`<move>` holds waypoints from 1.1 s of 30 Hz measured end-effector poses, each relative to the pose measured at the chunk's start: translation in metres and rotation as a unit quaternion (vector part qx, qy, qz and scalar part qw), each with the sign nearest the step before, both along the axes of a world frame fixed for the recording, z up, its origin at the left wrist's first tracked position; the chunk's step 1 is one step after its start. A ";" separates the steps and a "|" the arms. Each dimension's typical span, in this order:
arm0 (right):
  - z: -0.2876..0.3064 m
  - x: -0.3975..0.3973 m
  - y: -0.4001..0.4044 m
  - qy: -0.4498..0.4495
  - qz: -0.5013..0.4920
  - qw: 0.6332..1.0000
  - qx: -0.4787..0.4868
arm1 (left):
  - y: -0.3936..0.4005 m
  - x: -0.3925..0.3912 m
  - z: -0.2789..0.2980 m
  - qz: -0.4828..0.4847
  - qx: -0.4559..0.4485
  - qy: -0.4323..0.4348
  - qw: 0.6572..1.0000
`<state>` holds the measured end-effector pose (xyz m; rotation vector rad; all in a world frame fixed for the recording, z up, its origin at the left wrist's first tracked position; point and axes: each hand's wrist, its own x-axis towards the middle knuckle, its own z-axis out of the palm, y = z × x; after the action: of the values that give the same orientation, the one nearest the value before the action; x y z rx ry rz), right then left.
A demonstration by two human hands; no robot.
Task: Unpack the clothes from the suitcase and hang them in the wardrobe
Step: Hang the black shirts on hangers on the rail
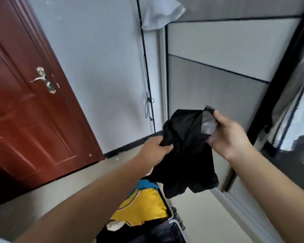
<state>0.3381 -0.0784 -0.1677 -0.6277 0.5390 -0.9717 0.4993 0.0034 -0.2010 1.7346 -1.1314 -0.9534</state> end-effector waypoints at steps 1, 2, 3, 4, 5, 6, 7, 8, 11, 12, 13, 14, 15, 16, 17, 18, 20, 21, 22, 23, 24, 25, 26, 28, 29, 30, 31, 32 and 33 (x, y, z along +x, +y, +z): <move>0.024 -0.018 0.003 -0.018 -0.008 0.999 -0.031 | -0.006 -0.010 0.026 0.004 -0.018 0.009 1.000; 0.043 -0.036 0.004 -0.028 -0.026 0.998 -0.053 | -0.011 -0.020 0.049 0.006 -0.032 0.021 0.999; 0.060 -0.054 0.008 -0.029 -0.044 0.996 -0.071 | -0.013 -0.030 0.070 0.005 -0.042 0.034 0.999; 0.077 -0.074 0.012 -0.030 -0.060 0.993 -0.100 | -0.015 -0.043 0.092 -0.004 -0.056 0.055 0.997; 0.095 -0.097 0.020 -0.016 -0.076 0.990 -0.117 | -0.018 -0.059 0.114 -0.017 -0.067 0.078 0.995; 0.109 -0.116 0.025 0.016 -0.091 0.988 -0.125 | -0.018 -0.072 0.130 -0.027 -0.077 0.101 0.991; 0.123 -0.135 0.032 0.052 -0.099 0.985 -0.134 | -0.018 -0.087 0.146 -0.042 -0.089 0.127 0.987; 0.137 -0.159 0.042 0.083 -0.119 0.979 -0.142 | -0.016 -0.107 0.164 -0.065 -0.102 0.152 0.981; 0.168 -0.214 0.064 0.154 -0.202 0.953 -0.163 | -0.013 -0.153 0.204 -0.105 -0.127 0.181 0.970; 0.176 -0.232 0.072 0.186 -0.253 0.933 -0.176 | -0.013 -0.167 0.216 -0.113 -0.132 0.173 0.969; 0.184 -0.248 0.080 0.225 -0.302 0.906 -0.191 | -0.013 -0.179 0.227 -0.124 -0.137 0.163 0.969; 0.190 -0.262 0.088 0.258 -0.343 0.880 -0.202 | -0.011 -0.190 0.238 -0.139 -0.138 0.155 0.968; 0.195 -0.282 0.100 0.280 -0.382 0.857 -0.201 | -0.009 -0.206 0.248 -0.162 -0.135 0.151 0.966; 0.199 -0.297 0.107 0.292 -0.402 0.845 -0.198 | -0.007 -0.217 0.257 -0.179 -0.136 0.148 0.963; 0.204 -0.313 0.113 0.296 -0.413 0.840 -0.192 | -0.007 -0.229 0.265 -0.193 -0.139 0.144 0.961; 0.209 -0.327 0.120 0.296 -0.413 0.840 -0.188 | -0.007 -0.240 0.271 -0.204 -0.140 0.142 0.958; 0.220 -0.355 0.134 0.289 -0.402 0.850 -0.180 | -0.011 -0.265 0.282 -0.212 -0.143 0.159 0.954; 0.223 -0.366 0.139 0.285 -0.395 0.856 -0.177 | -0.013 -0.277 0.286 -0.206 -0.146 0.178 0.951; 0.226 -0.374 0.144 0.275 -0.390 0.860 -0.178 | -0.016 -0.287 0.288 -0.202 -0.151 0.199 0.947; 0.228 -0.384 0.149 0.266 -0.391 0.862 -0.184 | -0.020 -0.300 0.288 -0.205 -0.154 0.213 0.943; 0.230 -0.391 0.152 0.260 -0.387 0.862 -0.198 | -0.022 -0.311 0.288 -0.213 -0.156 0.212 0.941; 0.232 -0.396 0.153 0.258 -0.383 0.861 -0.212 | -0.024 -0.321 0.285 -0.231 -0.154 0.201 0.939; 0.234 -0.399 0.154 0.255 -0.373 0.863 -0.227 | -0.026 -0.328 0.281 -0.250 -0.150 0.175 0.940; 0.238 -0.402 0.152 0.243 -0.341 0.874 -0.246 | -0.032 -0.341 0.268 -0.268 -0.145 0.032 0.952; 0.240 -0.404 0.152 0.230 -0.319 0.883 -0.254 | -0.033 -0.346 0.261 -0.269 -0.145 -0.052 0.951; 0.242 -0.405 0.150 0.215 -0.294 0.894 -0.263 | -0.033 -0.350 0.255 -0.270 -0.149 -0.094 0.946; 0.243 -0.404 0.148 0.198 -0.270 0.904 -0.267 | -0.031 -0.353 0.249 -0.281 -0.147 -0.092 0.944; 0.243 -0.402 0.146 0.184 -0.246 0.913 -0.268 | -0.027 -0.355 0.245 -0.301 -0.143 -0.068 0.940; 0.243 -0.400 0.143 0.170 -0.228 0.921 -0.266 | -0.021 -0.357 0.242 -0.325 -0.135 -0.048 0.935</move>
<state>-0.0618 0.0643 0.0752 -1.2078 0.7550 -1.4835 0.1421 -0.0180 0.0408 1.2023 -1.8684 -1.0341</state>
